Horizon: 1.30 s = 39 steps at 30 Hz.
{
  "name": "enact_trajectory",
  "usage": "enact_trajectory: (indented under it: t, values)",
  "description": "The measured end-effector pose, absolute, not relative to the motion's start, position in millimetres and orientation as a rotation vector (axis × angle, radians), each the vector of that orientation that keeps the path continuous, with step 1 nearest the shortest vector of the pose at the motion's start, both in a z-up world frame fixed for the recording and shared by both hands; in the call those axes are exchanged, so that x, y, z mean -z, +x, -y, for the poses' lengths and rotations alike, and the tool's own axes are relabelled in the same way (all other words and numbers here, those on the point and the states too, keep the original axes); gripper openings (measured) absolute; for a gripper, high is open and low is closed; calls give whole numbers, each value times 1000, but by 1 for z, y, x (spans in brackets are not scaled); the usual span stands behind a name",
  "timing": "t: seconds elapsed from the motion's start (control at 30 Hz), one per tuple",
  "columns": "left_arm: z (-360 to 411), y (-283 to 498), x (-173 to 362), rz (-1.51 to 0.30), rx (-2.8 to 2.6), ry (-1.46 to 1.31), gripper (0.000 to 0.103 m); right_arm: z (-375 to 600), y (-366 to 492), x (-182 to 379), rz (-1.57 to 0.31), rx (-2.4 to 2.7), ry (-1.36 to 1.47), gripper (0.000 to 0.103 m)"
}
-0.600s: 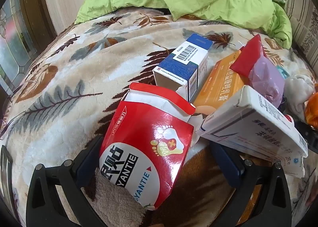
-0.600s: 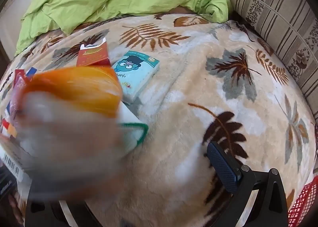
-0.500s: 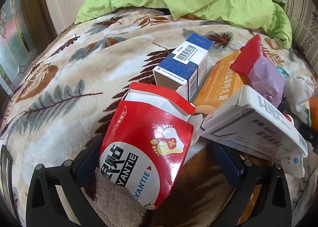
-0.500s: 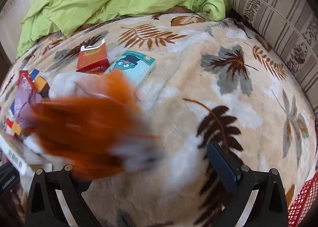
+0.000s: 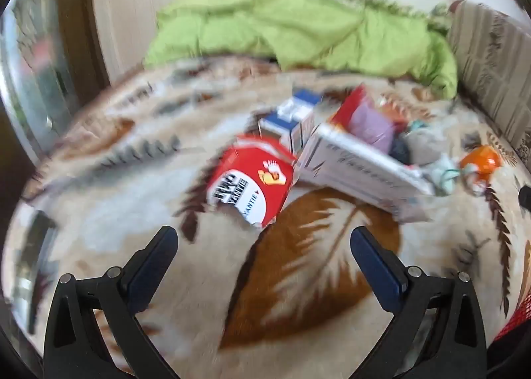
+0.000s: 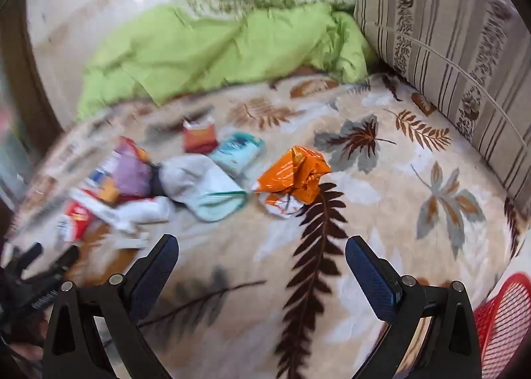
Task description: Collect trash
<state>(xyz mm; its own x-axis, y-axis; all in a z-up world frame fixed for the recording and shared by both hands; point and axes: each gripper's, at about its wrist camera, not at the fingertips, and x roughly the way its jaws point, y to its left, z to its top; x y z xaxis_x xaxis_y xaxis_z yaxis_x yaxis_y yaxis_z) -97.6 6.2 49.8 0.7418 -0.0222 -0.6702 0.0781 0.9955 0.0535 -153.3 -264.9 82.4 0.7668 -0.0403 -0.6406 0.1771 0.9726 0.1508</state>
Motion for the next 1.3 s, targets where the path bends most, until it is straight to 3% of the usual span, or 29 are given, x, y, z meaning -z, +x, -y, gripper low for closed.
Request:
enact_trajectory:
  t: [0.2, 0.43, 1.3]
  values:
    - [-7, -173, -82, -582, 100, 108, 103, 251, -218, -108, -531, 107, 81, 101]
    - [1, -248, -104, -433, 131, 172, 103, 269, -277, -109, -477, 149, 142, 101]
    - [5, -229, -80, -517, 173, 115, 103, 260, -270, -98, -544, 223, 65, 99]
